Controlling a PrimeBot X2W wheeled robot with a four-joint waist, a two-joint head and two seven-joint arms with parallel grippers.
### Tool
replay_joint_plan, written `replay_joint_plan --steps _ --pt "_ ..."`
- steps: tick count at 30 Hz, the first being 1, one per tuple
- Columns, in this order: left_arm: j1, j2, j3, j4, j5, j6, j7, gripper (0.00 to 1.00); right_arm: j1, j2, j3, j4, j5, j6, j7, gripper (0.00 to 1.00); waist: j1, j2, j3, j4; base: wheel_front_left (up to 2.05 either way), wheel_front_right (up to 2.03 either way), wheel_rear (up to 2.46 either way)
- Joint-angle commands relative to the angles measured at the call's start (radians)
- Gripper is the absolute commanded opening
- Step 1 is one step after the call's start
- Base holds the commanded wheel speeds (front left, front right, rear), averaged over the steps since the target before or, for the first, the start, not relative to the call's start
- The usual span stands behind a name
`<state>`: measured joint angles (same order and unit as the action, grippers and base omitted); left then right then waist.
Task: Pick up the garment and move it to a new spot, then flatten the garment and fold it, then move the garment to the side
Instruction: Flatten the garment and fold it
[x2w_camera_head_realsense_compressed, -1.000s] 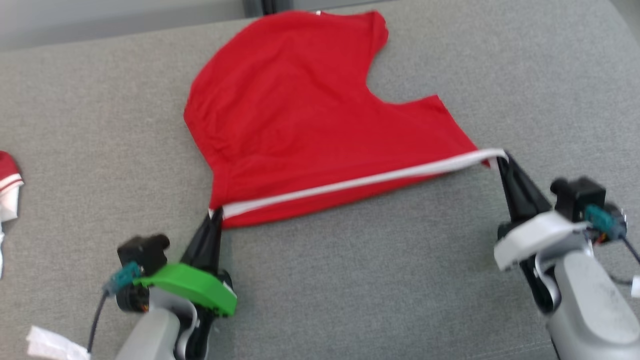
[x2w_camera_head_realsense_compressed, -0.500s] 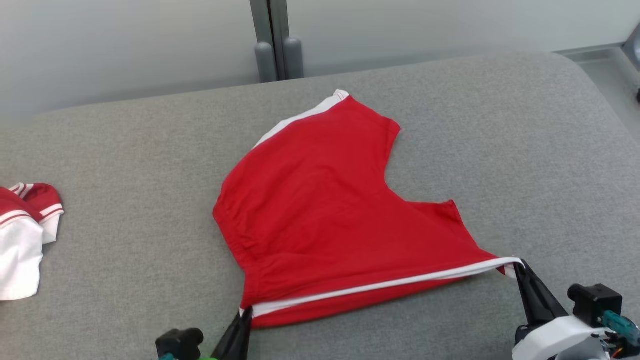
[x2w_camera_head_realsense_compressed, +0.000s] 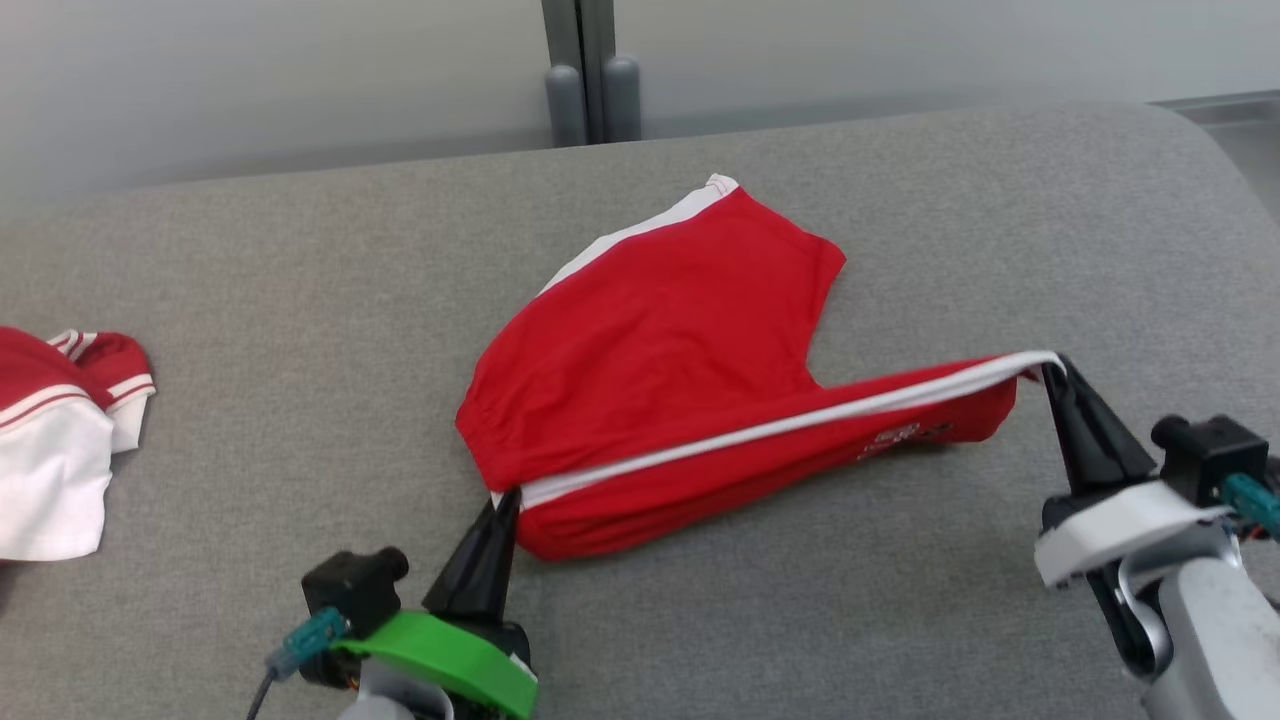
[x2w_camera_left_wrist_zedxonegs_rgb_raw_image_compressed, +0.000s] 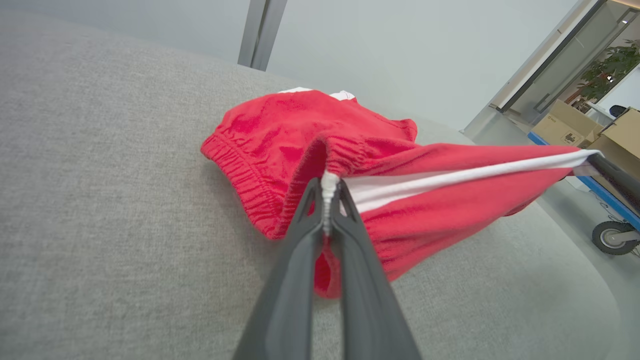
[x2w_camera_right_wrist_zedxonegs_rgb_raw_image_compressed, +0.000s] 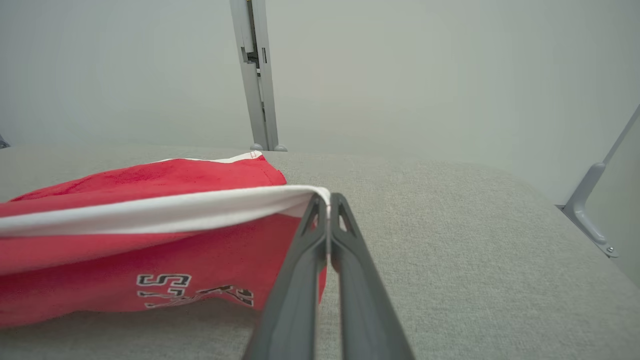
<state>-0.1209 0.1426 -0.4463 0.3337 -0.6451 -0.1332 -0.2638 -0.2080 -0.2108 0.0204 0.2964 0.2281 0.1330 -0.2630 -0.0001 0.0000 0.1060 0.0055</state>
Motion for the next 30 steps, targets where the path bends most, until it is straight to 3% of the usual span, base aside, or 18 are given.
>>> replay_joint_plan --steps 1,8,14,26,27,28,29,30 --pt "-0.06 0.013 0.009 -0.019 -0.013 0.005 -0.001 0.0 -0.098 -0.022 0.011 0.029 -0.025 -0.004 -0.002 0.0 0.0001 0.0 0.083 0.058 0.0 0.0 0.0" --pt "-0.212 0.006 0.001 -0.031 -0.046 0.004 -0.001 0.0 -0.418 -0.048 0.111 0.148 -0.112 -0.003 0.041 0.0 0.0001 0.0 0.209 0.126 0.0 0.0 0.0" --pt "-0.331 -0.009 0.012 0.002 -0.055 0.004 -0.001 0.0 -0.67 -0.021 0.162 0.323 -0.2 -0.003 0.068 0.0 0.0001 0.0 0.309 0.176 0.0 0.0 0.0" --pt "-0.419 -0.032 0.025 0.045 -0.075 0.004 -0.001 0.0 -0.875 0.035 0.105 0.547 -0.352 -0.003 0.015 0.0 0.0001 0.0 0.394 0.194 0.0 0.0 0.0" --pt "-0.417 -0.035 0.033 0.046 -0.076 0.004 -0.001 0.1 -0.88 0.042 0.09 0.552 -0.36 -0.003 0.011 0.44 0.0001 0.0 0.395 0.192 0.0 0.0 0.0" --pt "-0.413 -0.04 0.039 0.047 -0.073 0.004 -0.001 0.47 -0.884 0.053 0.079 0.562 -0.37 -0.003 0.007 1.0 0.0001 0.0 0.397 0.19 0.0 0.0 0.0" --pt "-0.407 -0.043 0.043 0.049 -0.071 0.004 -0.001 1.0 -0.884 0.06 0.07 0.568 -0.377 -0.003 0.004 1.0 0.0001 0.0 0.396 0.189 0.0 0.0 0.0" --pt "-0.399 -0.045 0.046 0.051 -0.071 0.004 -0.001 1.0 -0.882 0.063 0.061 0.574 -0.384 -0.003 0.002 1.0 0.0001 0.0 0.395 0.188 0.0 0.0 0.0"
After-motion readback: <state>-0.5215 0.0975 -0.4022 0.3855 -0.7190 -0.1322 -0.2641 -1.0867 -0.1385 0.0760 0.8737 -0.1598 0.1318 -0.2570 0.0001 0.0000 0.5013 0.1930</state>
